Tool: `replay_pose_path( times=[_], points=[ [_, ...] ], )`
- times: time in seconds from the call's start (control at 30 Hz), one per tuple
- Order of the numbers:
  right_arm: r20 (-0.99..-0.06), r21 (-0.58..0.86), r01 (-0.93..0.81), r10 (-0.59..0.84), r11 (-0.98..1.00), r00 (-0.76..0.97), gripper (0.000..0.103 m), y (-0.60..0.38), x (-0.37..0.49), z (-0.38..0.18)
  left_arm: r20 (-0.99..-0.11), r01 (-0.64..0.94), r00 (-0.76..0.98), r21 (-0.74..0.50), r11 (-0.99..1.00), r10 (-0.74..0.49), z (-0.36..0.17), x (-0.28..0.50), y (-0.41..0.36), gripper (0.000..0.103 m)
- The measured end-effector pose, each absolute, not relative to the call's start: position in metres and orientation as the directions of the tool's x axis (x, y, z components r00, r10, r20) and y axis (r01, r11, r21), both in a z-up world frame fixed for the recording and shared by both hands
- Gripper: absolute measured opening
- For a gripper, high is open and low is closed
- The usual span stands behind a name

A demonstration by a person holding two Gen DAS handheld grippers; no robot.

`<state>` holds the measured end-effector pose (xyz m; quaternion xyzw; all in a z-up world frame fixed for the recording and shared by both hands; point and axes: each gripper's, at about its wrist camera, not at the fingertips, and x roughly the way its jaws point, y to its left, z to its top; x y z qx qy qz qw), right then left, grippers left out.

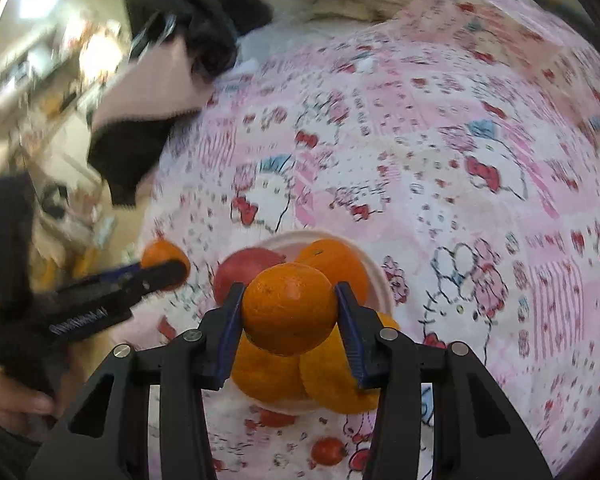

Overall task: Organize fruits
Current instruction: 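Place the tangerine on the plate with left tool while right tool releases another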

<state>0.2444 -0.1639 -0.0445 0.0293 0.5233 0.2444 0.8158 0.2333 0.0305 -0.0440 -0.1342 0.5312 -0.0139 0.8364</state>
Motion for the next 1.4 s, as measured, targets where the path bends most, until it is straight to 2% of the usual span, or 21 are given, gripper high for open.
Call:
replay_pose_path(
  times=[0.23, 0.4, 0.5, 0.53, 0.63, 0.83, 1.1, 1.23, 1.4],
  points=[
    [-0.902, 0.142, -0.425, 0.294, 0.894, 0.317, 0.047, -0.132, 0.245, -0.077, -0.889, -0.143, 0.424, -0.253, 0.957, -0.172, -0.047, 0.235, 0.037, 0.040],
    [-0.897, 0.173, -0.402, 0.312, 0.899, 0.313, 0.049, -0.137, 0.251, -0.078, -0.891, -0.139, 0.416, -0.259, 0.956, -0.182, -0.048, 0.236, 0.035, 0.040],
    [-0.888, 0.191, -0.394, 0.329, 0.899, 0.321, 0.059, -0.142, 0.251, -0.075, -0.892, -0.134, 0.413, -0.260, 0.956, -0.185, -0.049, 0.236, 0.033, 0.040],
    [-0.885, 0.198, -0.390, 0.335, 0.899, 0.323, 0.065, -0.143, 0.251, -0.072, -0.892, -0.134, 0.413, -0.260, 0.956, -0.185, -0.049, 0.236, 0.033, 0.040],
    [-0.862, 0.229, -0.371, 0.364, 0.900, 0.353, 0.072, -0.153, 0.250, -0.059, -0.893, -0.134, 0.410, -0.260, 0.956, -0.185, -0.052, 0.234, 0.033, 0.040],
    [-0.837, 0.304, -0.277, 0.395, 0.911, 0.379, 0.073, -0.191, 0.247, -0.036, -0.895, -0.115, 0.391, -0.280, 0.953, -0.216, -0.060, 0.229, 0.027, 0.040],
    [-0.837, 0.381, -0.136, 0.404, 0.914, 0.370, 0.073, -0.244, 0.232, -0.028, -0.885, 0.052, 0.396, -0.245, 0.968, -0.245, -0.055, 0.230, -0.007, 0.040],
    [-0.821, 0.433, -0.094, 0.436, 0.896, 0.369, 0.074, -0.259, 0.230, -0.027, -0.898, -0.005, 0.358, -0.277, 0.961, -0.257, -0.054, 0.271, -0.002, 0.040],
    [-0.827, 0.388, -0.093, 0.391, 0.917, 0.405, 0.074, -0.263, 0.237, -0.023, -0.930, -0.041, 0.240, -0.298, 0.954, -0.280, -0.076, 0.330, -0.022, 0.040]
  ],
)
